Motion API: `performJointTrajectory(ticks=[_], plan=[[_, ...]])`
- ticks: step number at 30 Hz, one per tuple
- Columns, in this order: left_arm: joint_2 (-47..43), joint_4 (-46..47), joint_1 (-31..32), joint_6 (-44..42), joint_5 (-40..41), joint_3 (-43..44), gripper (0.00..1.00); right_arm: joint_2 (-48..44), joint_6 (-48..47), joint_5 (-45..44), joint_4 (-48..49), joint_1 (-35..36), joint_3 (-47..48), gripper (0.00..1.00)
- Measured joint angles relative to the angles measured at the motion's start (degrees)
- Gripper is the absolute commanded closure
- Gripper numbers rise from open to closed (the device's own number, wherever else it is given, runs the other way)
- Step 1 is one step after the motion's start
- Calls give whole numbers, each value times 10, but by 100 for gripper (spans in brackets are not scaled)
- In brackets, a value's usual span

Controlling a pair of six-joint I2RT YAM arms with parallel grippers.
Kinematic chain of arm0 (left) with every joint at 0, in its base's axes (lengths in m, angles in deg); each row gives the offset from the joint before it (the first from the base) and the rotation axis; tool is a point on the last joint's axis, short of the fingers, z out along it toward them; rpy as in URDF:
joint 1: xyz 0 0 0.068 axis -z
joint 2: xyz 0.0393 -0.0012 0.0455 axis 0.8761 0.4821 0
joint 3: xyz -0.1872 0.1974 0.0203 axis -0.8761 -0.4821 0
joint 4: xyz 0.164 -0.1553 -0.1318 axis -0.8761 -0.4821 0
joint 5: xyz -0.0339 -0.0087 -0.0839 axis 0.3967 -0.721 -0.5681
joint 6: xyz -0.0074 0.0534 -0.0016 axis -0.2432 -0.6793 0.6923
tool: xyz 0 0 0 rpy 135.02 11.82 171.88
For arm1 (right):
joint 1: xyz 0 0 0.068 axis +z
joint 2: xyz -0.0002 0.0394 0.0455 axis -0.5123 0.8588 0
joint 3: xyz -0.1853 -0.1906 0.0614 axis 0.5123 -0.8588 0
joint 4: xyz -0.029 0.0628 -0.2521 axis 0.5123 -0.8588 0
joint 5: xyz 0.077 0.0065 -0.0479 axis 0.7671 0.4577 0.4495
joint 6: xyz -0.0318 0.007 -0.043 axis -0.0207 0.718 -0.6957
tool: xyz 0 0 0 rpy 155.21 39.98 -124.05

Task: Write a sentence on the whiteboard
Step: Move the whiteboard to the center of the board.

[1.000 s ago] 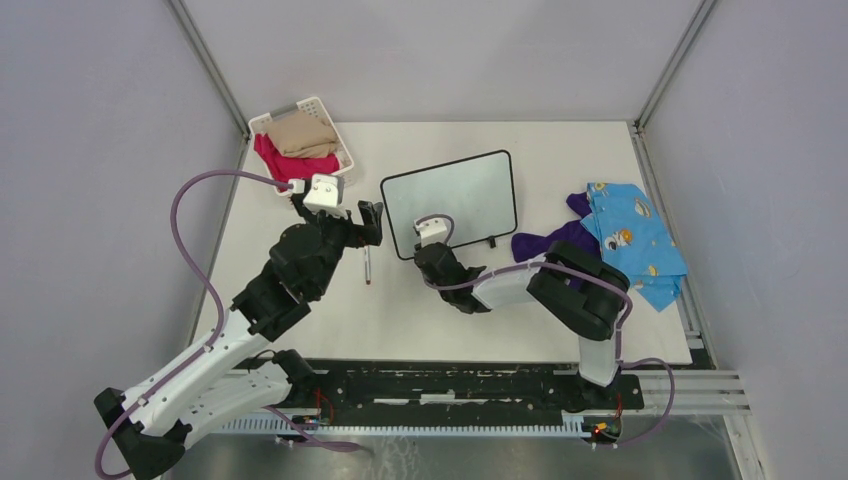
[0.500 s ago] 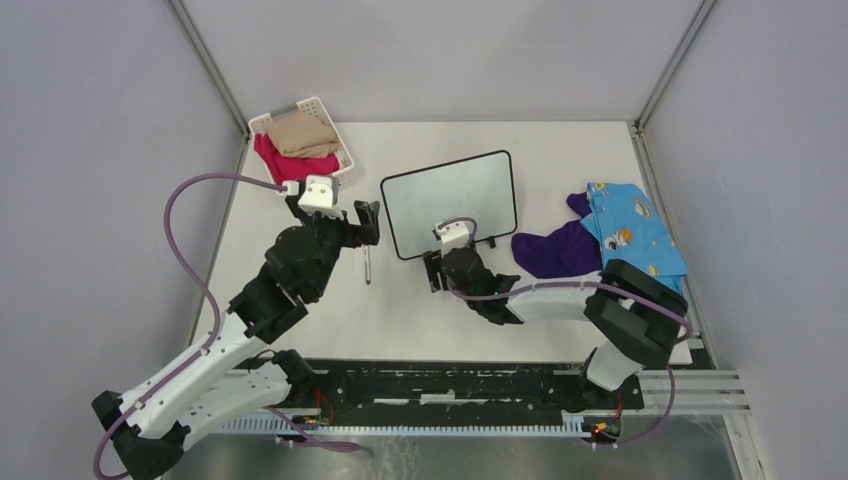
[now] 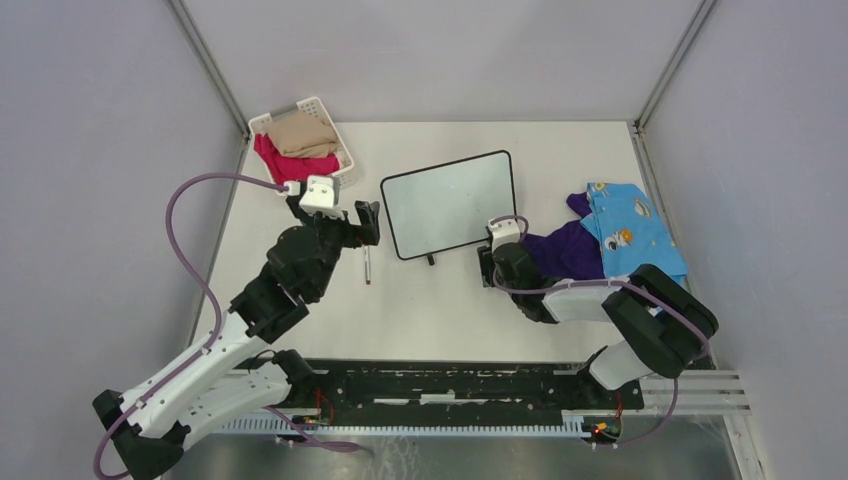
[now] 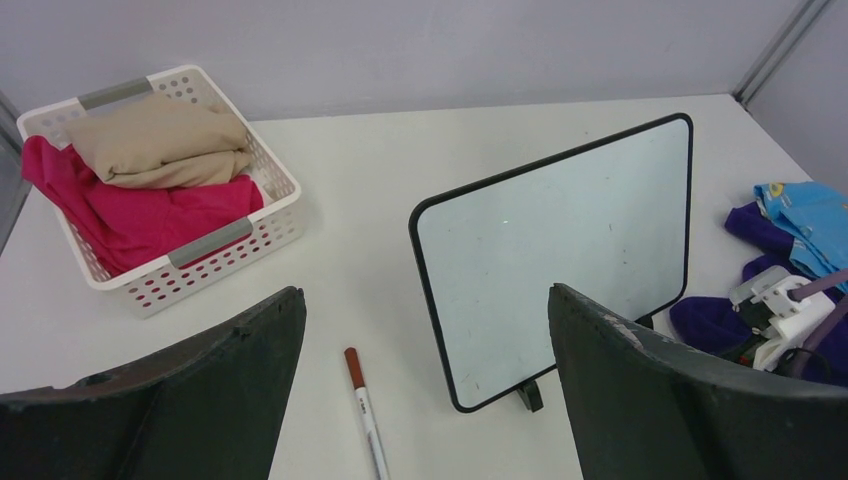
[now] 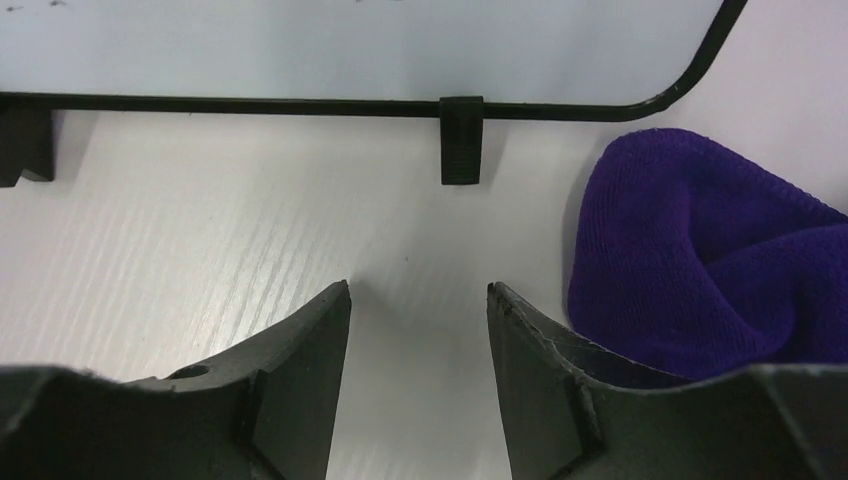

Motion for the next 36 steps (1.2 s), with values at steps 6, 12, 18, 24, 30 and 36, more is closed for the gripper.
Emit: performJointTrajectory(ticks=[6, 12, 18, 24, 30, 36], plan=[[7, 0, 0, 0, 3, -2, 5, 53, -8, 27, 24, -30, 31, 43], [8, 1, 2, 0, 10, -2, 5, 89, -15, 27, 33, -41, 64, 46], [8, 5, 2, 0, 12, -2, 5, 104, -24, 24, 42, -52, 76, 51], [7, 8, 2, 0, 12, -2, 5, 122, -38, 23, 52, -57, 90, 59], [7, 8, 2, 0, 11, -2, 4, 123, -43, 23, 58, -60, 88, 69], [10, 8, 2, 0, 11, -2, 4, 114, -33, 27, 93, -61, 57, 73]])
